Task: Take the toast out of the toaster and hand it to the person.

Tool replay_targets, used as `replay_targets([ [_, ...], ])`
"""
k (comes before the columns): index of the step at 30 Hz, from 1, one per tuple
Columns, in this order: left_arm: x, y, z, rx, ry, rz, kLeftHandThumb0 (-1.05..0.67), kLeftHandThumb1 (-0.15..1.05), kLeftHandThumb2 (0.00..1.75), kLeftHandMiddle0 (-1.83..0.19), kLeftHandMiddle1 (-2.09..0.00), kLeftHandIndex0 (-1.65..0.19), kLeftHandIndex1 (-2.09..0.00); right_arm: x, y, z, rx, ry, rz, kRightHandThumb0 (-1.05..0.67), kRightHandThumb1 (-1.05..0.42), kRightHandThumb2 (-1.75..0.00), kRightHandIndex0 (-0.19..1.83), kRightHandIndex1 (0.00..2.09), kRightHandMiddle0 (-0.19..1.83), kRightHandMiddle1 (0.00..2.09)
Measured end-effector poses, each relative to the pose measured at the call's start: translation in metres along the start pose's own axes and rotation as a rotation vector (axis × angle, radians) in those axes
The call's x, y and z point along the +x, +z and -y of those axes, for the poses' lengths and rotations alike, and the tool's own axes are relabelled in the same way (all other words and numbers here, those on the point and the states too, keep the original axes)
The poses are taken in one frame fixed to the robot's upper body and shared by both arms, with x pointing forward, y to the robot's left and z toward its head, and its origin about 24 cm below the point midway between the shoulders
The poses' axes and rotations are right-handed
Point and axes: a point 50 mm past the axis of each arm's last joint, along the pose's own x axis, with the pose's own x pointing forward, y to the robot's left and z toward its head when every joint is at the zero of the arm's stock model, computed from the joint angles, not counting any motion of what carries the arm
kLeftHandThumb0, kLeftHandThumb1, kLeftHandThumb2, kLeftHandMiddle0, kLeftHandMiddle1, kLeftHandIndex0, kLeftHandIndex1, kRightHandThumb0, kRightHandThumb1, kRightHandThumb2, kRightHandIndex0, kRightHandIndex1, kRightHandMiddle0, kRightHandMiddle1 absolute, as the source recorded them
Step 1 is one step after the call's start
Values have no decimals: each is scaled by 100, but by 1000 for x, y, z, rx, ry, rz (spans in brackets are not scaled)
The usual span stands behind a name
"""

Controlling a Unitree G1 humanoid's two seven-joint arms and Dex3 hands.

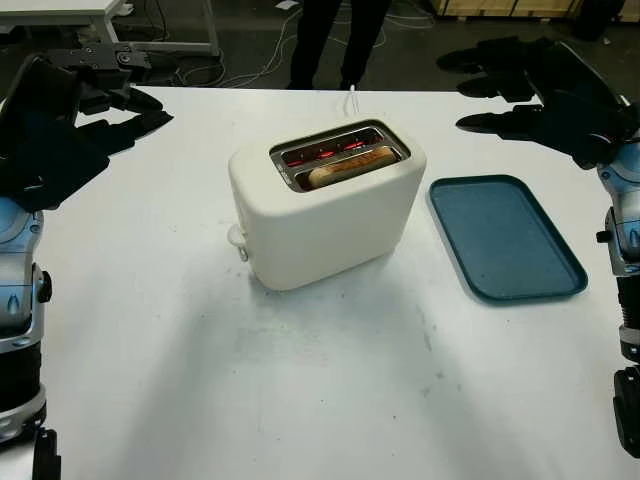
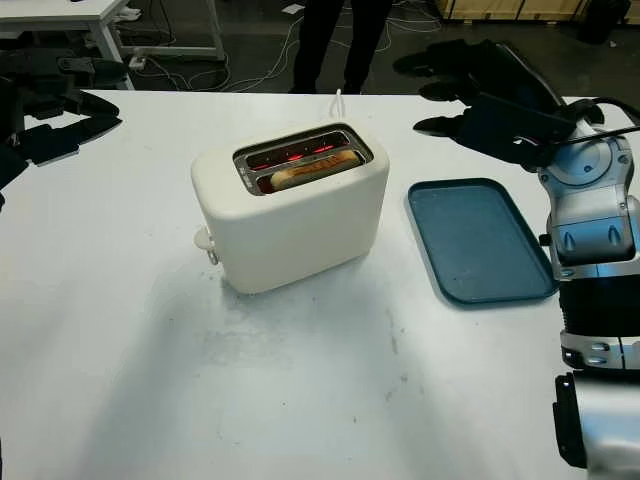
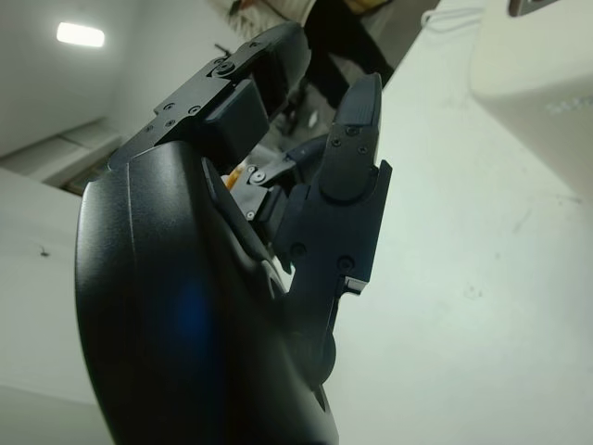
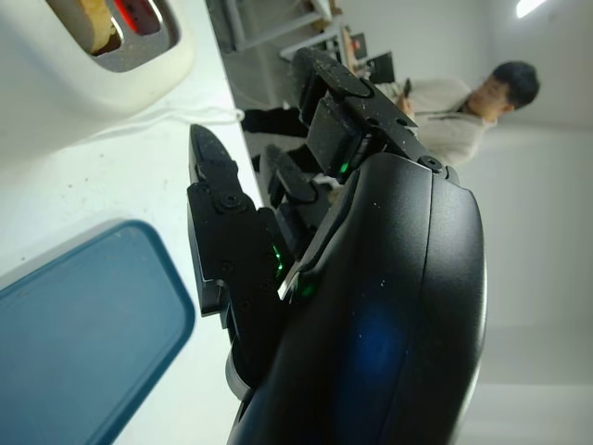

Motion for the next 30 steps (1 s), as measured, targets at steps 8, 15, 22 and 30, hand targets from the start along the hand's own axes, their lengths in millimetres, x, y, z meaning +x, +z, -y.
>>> replay_targets([
  [8, 1, -3, 10, -47, -14, -29, -29, 92, 5, -57, -78, -80, -9, -1, -2, -2, 4, 5, -6, -6, -92, -4, 69, 3, 63, 1],
  [15, 1, -2, 13, -55, -23, -45, -27, 92, 9, -53, -82, -79, -9, -1, 1, -5, -53, 10, -10, -8, -92, -2, 71, 3, 64, 1],
  [22, -1, -2, 16, -80, -19, -64, -27, 92, 9, -50, -85, -78, -9, -2, 1, -2, -13, -3, 10, -2, -92, -4, 69, 2, 62, 0],
  [30, -2, 0, 16, -84, -15, -71, -27, 92, 11, -48, -88, -77, -9, -4, -2, -5, -12, -5, 3, -6, -92, -5, 69, 2, 63, 1],
])
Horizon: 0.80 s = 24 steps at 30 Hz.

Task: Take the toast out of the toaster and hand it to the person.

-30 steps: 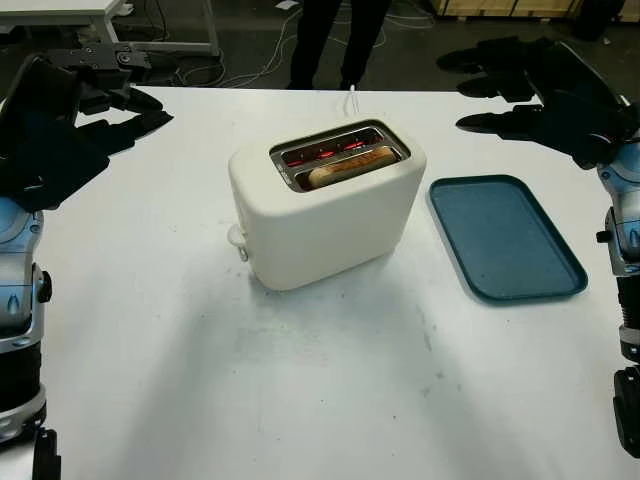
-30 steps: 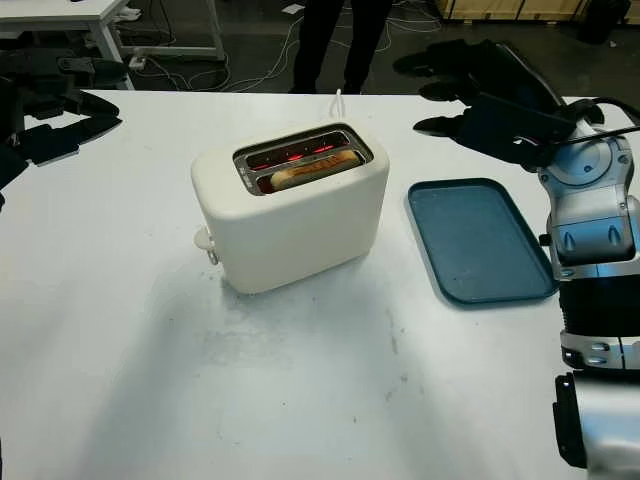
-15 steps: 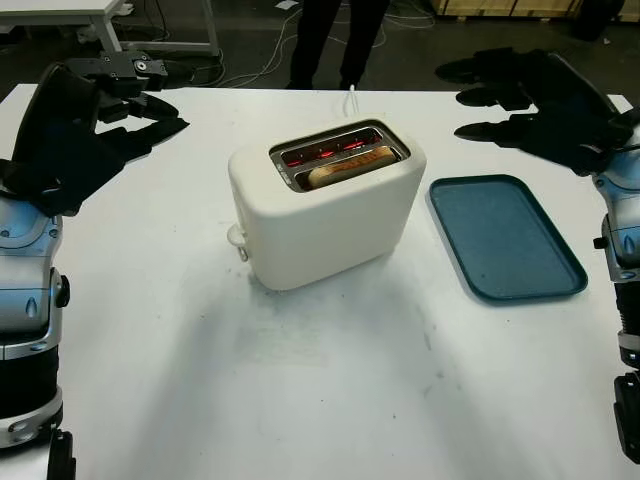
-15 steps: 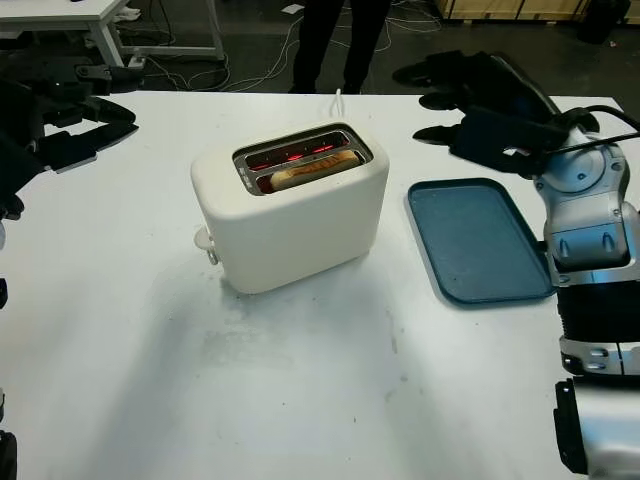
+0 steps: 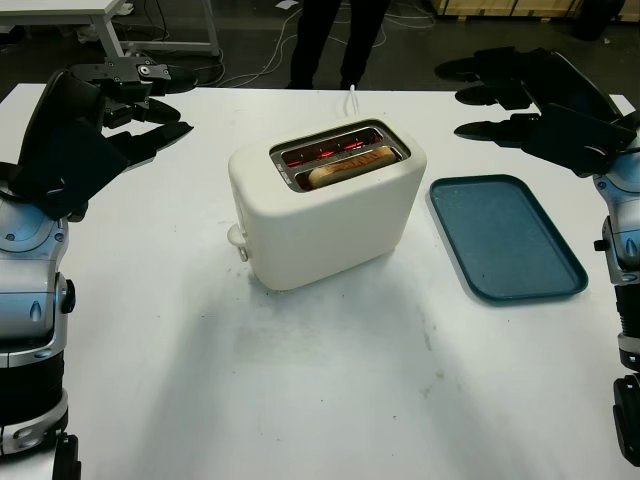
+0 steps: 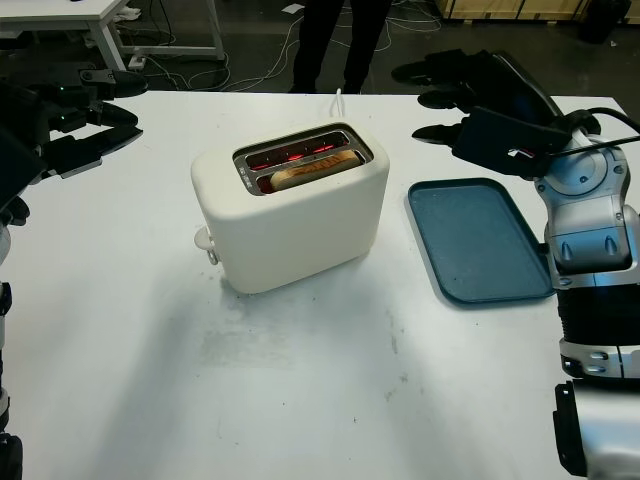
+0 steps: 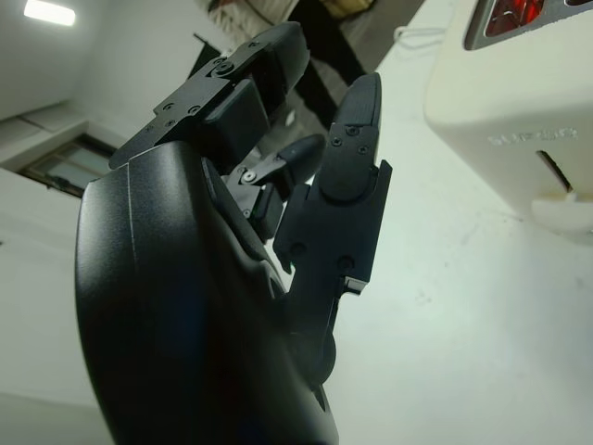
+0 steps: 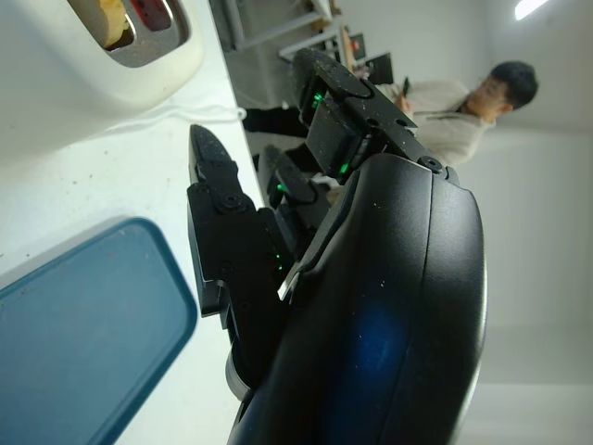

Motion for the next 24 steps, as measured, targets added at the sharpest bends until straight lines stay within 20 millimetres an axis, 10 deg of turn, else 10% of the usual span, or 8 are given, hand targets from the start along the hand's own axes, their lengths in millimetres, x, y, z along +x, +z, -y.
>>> replay_targets([
  [24, 0, -4, -1, 1, 6, -2, -26, 92, 9, -47, -92, -78, -11, 0, -1, -1, -11, -25, 28, -2, -92, -3, 73, 3, 64, 1],
])
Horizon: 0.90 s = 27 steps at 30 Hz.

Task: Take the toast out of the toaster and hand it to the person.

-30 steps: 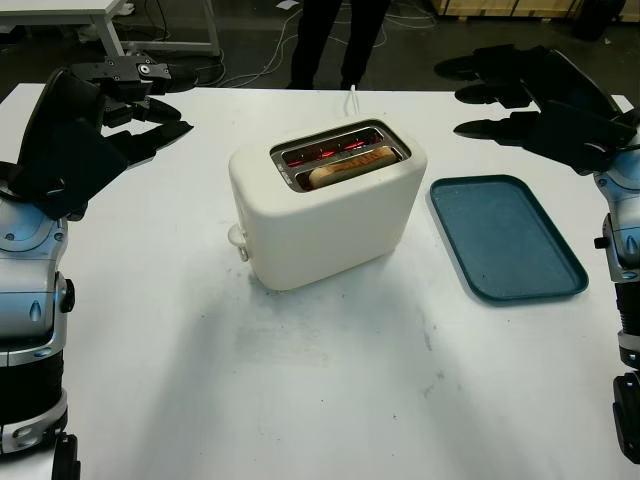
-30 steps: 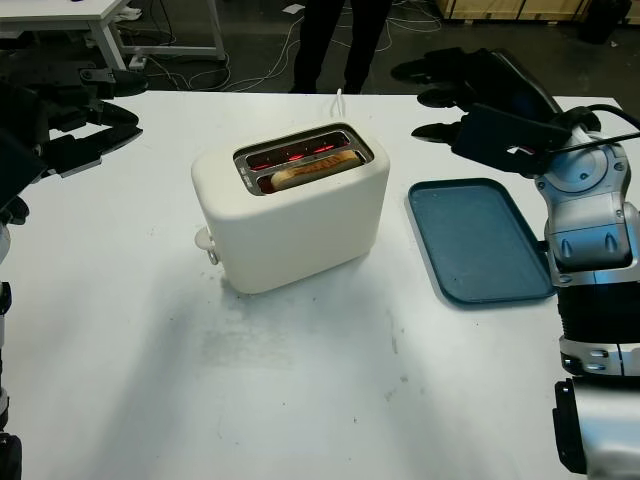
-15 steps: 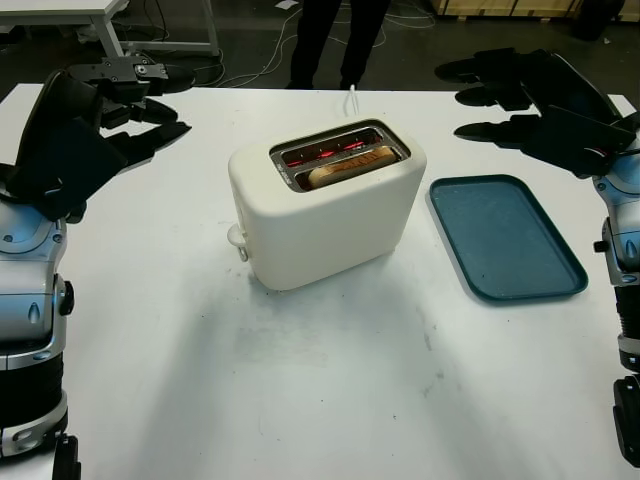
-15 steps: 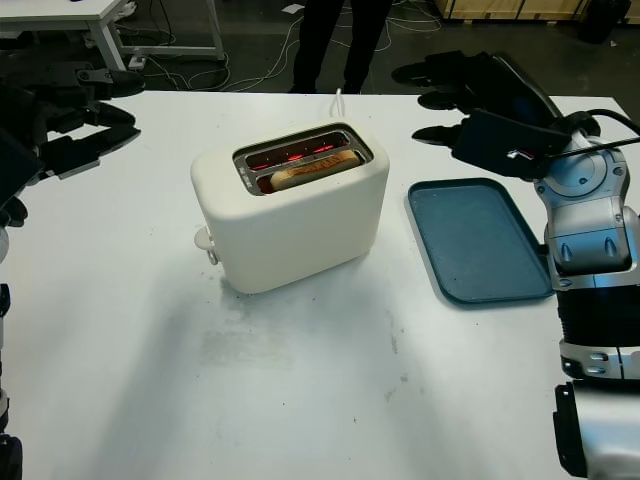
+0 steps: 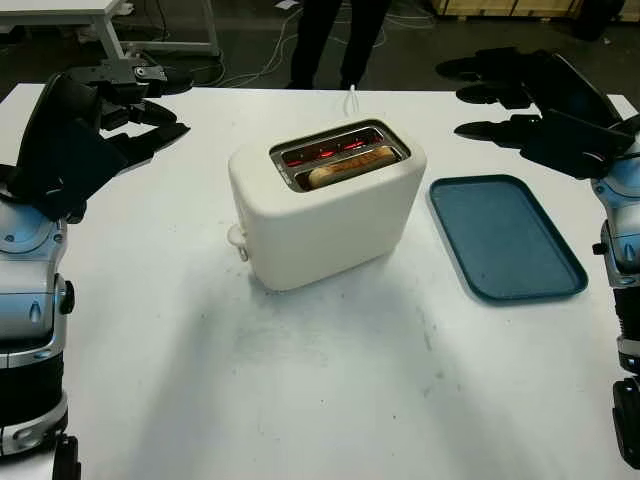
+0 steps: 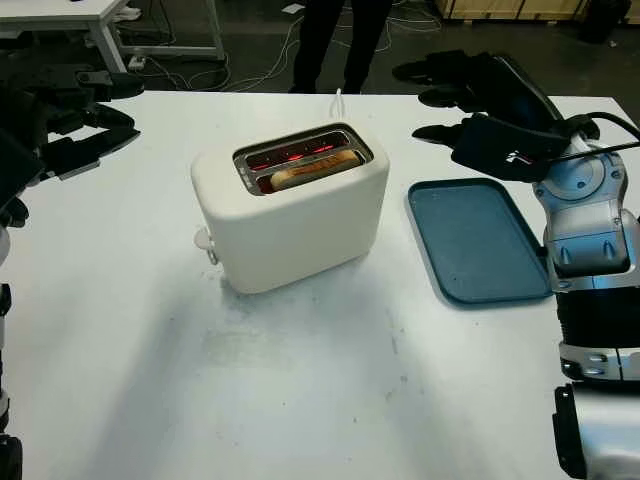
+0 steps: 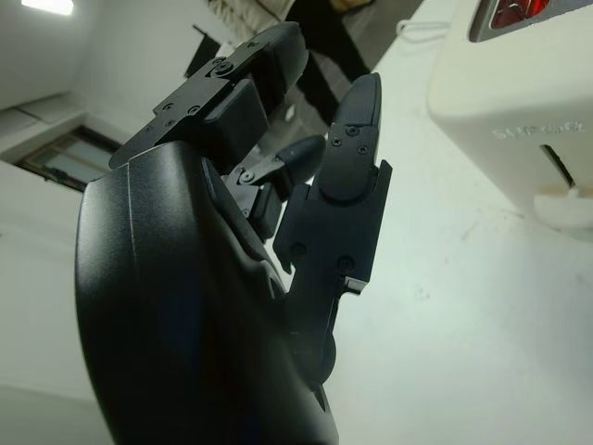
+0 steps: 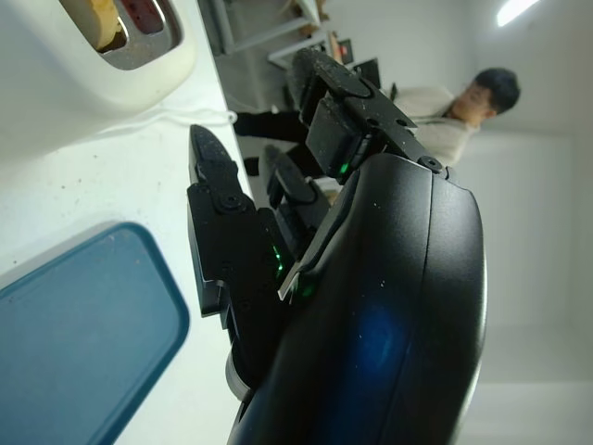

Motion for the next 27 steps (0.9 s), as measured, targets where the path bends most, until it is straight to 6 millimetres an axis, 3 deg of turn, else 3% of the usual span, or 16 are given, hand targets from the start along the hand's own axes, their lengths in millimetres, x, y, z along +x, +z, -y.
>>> replay_targets([
  [27, 1, -2, 2, 2, -10, -3, -23, 92, 8, -47, -93, -77, -14, 0, 3, -2, -24, 0, 0, -7, -92, -4, 72, 2, 64, 1],
])
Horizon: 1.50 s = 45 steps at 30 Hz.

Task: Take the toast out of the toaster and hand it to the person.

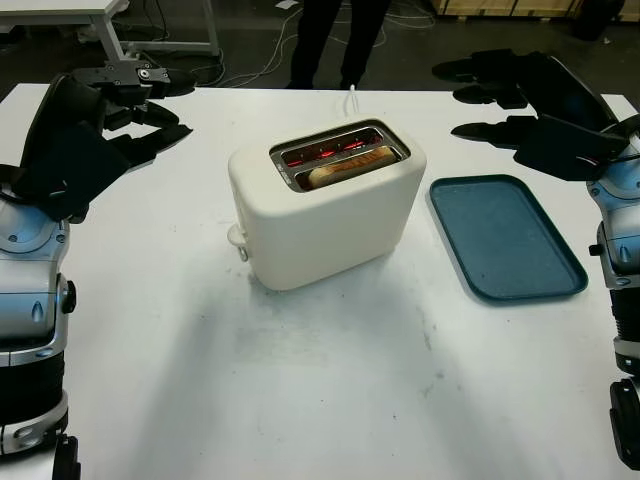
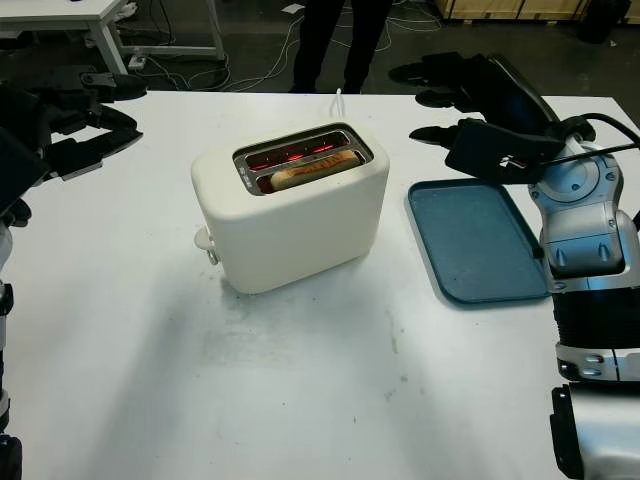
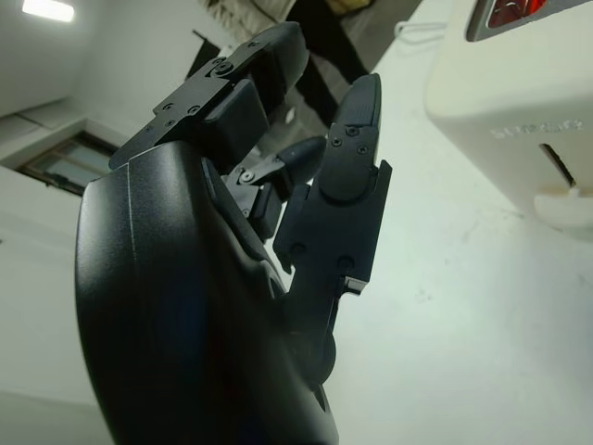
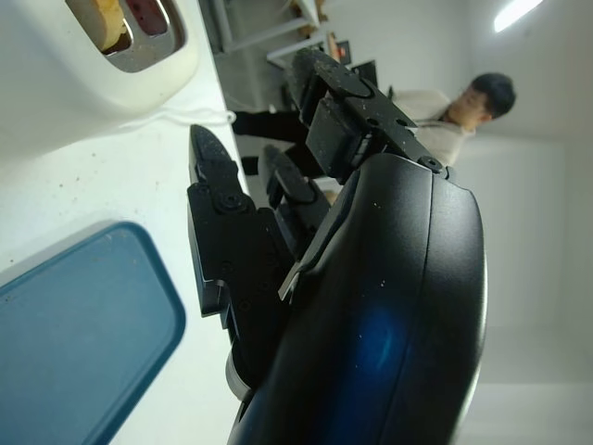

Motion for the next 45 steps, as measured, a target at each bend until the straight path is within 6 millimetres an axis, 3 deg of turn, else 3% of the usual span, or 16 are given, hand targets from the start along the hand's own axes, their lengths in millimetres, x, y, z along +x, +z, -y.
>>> replay_targets([
  [45, -1, 1, -1, -3, 4, -6, -26, 92, 9, -45, -91, -73, -16, 0, 0, -3, 8, 8, -18, -16, -92, -6, 70, 1, 63, 0],
])
